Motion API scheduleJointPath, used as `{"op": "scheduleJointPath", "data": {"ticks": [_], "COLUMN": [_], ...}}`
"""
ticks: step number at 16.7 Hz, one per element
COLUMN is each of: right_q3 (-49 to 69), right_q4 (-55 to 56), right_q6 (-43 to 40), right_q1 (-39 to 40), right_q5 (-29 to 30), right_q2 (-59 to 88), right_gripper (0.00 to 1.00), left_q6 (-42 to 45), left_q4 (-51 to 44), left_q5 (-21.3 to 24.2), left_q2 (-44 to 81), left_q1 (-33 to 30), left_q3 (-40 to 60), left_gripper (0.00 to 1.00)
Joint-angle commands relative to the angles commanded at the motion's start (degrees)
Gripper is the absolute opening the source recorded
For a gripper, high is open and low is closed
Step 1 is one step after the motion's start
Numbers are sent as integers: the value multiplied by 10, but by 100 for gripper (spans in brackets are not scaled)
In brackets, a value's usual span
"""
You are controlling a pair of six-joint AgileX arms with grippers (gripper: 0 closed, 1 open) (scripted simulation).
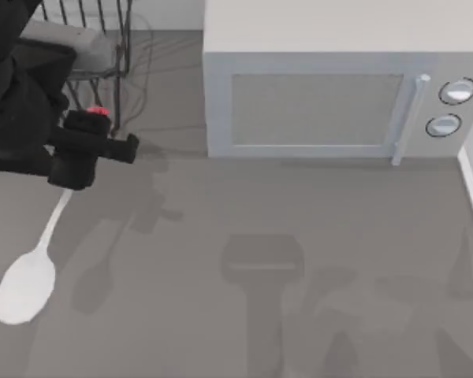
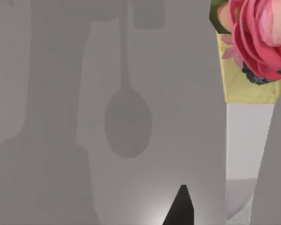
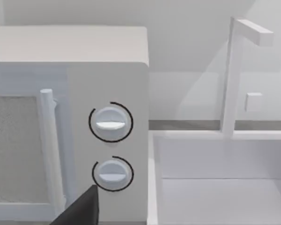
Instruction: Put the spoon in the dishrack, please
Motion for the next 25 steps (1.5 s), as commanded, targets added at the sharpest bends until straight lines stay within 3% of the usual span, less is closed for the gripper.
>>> {"op": "scheduleJointPath", "data": {"ticks": [9,12,16,22,25], "right_q3": [0,0,0,0,0], "right_q4": [0,0,0,0,0], "right_q6": [0,0,0,0,0], "right_q1": [0,0,0,0,0], "right_q5": [0,0,0,0,0], "right_q2": [0,0,0,0,0], "right_gripper": [100,100,100,100,100], "left_q6": [50,63,69,70,70], "left_q4": [439,543,598,604,660], "left_q5": [68,87,99,98,94], "left_q2": [-191,-250,-289,-280,-224], "left_q1": [242,310,351,348,341], "left_q3": [-117,-148,-164,-162,-165], "left_gripper": [0,0,0,0,0]}}
